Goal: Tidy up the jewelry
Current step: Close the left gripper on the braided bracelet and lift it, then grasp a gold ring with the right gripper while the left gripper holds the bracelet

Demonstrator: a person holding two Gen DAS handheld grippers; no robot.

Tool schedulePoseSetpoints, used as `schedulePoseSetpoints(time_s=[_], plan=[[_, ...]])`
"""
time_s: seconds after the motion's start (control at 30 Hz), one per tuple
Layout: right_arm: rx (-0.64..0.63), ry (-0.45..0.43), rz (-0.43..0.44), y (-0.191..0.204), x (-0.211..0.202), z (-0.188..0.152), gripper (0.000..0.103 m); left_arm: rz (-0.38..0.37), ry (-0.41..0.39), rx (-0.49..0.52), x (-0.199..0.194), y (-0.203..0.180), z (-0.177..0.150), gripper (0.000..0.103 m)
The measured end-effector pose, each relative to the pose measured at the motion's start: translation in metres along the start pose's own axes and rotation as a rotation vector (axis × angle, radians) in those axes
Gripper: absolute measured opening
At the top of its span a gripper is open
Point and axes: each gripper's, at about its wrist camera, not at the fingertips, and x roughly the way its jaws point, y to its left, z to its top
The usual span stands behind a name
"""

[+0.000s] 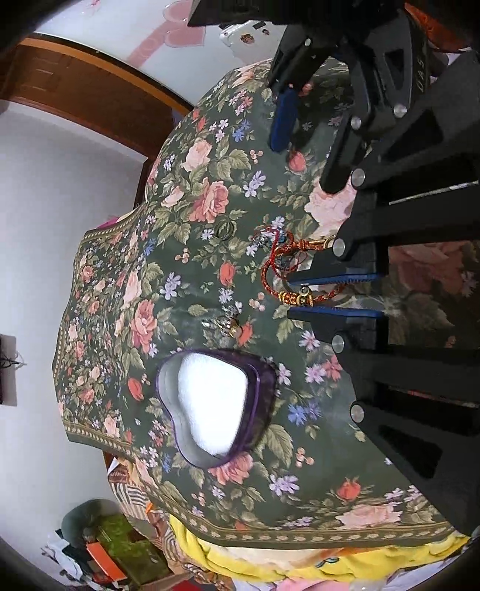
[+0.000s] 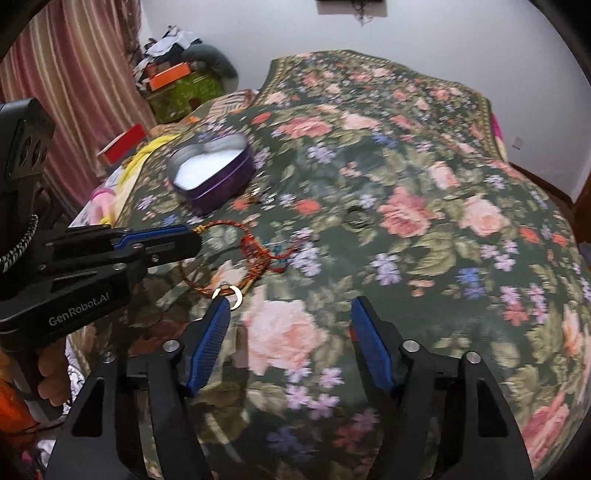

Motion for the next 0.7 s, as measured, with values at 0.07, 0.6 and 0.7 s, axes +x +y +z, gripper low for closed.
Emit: schedulePoseSetpoints(time_s=[0.07, 0.6, 0.7], plan=[[-0.008, 0.016, 0.015, 0.006, 0.005, 0.0, 0.06, -0.001, 0.007, -0.011, 0.0, 0.003, -0.003, 0.01], [-0.056, 0.067, 0.091, 0.031, 0.022, 0.0, 0.048, -0.04, 0.065, -0.092, 0.009, 0.025, -0.02, 0.01], [-0.092, 0.08, 0.063, 0.035, 0.027, -0.002, 0.046, -0.044, 0.067, -0.087, 0.01, 0.024, -0.019, 0.01]])
